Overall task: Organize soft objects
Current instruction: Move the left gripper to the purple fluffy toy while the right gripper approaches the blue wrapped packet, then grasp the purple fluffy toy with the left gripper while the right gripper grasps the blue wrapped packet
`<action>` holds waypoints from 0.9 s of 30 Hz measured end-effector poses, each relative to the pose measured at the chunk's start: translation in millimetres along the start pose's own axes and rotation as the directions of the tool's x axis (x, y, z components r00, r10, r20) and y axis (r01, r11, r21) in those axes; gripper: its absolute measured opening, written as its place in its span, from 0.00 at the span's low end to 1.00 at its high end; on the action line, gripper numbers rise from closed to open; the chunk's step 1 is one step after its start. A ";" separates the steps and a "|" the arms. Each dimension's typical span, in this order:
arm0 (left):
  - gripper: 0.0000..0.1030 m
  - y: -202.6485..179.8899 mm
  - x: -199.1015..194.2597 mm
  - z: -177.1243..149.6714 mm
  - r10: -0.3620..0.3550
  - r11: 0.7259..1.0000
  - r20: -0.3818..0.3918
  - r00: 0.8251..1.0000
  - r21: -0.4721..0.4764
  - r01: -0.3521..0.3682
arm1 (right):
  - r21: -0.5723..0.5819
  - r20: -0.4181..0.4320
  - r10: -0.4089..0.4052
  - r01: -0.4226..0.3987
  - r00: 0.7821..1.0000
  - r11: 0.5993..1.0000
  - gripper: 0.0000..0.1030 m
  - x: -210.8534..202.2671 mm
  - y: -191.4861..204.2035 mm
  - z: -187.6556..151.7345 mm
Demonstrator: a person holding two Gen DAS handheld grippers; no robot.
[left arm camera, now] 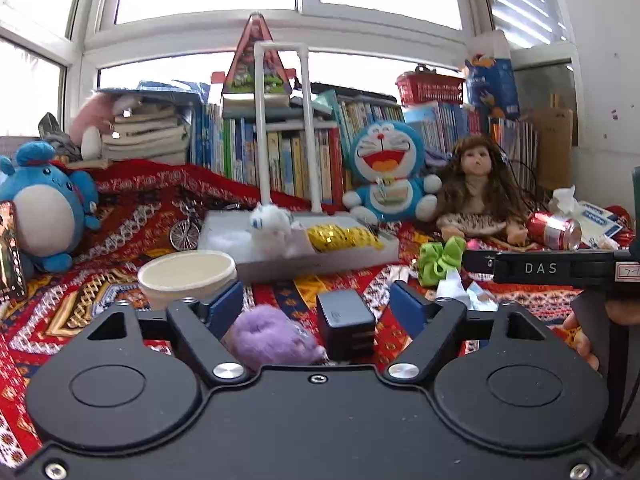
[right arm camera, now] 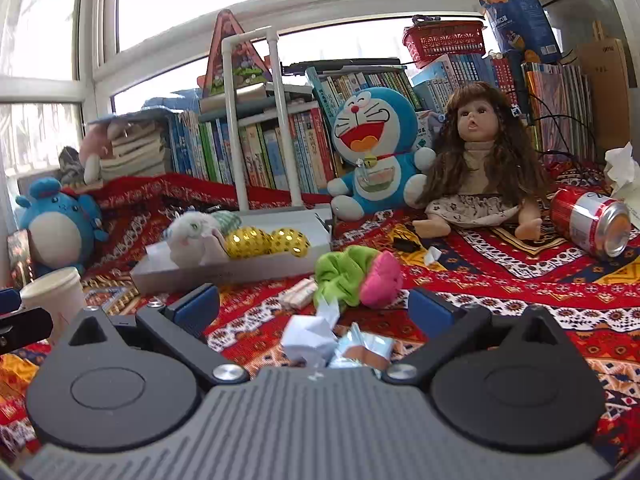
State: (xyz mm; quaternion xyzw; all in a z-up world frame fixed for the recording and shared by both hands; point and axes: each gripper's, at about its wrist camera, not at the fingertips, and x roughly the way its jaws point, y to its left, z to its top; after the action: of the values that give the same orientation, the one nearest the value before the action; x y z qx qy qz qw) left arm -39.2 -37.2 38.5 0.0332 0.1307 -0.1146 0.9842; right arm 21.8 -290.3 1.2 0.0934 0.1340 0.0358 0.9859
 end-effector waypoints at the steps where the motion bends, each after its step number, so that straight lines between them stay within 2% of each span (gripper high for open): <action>1: 0.71 -0.9 2.3 -2.6 0.001 1.000 -0.011 1.000 -0.005 -0.001 | -0.003 -0.001 -0.005 0.005 1.000 1.000 1.00 -0.7 -0.3 -1.9; 6: 0.63 1.5 15.6 -13.4 0.044 0.998 -0.063 0.997 -0.035 -0.046 | -0.065 -0.045 -0.001 -0.002 0.999 0.998 1.00 0.4 2.0 -11.2; 12: 0.53 8.0 33.3 -22.5 0.106 0.990 -0.120 0.987 -0.078 -0.116 | -0.163 -0.061 -0.039 0.029 0.997 0.986 1.00 2.3 11.6 -23.1; 17: 0.51 7.9 42.2 -26.5 0.128 0.986 -0.133 0.983 -0.088 -0.140 | -0.184 -0.078 -0.068 0.053 0.995 0.981 1.00 7.3 12.6 -29.8; 22: 0.44 5.5 49.7 -30.8 0.147 0.982 -0.145 0.979 -0.101 -0.162 | -0.210 -0.097 -0.092 0.070 0.991 0.975 1.00 12.9 13.0 -34.1; 27: 0.44 3.3 54.3 -34.1 0.169 0.974 -0.154 0.974 -0.125 -0.189 | -0.186 -0.128 -0.101 0.077 0.987 0.980 1.00 17.6 10.9 -33.9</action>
State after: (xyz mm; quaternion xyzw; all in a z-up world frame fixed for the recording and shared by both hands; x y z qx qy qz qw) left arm 4.1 -42.6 -8.7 -0.0157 0.2047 -0.0134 0.9786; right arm 29.0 -272.0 -33.4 -0.0049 0.2015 0.0098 0.9794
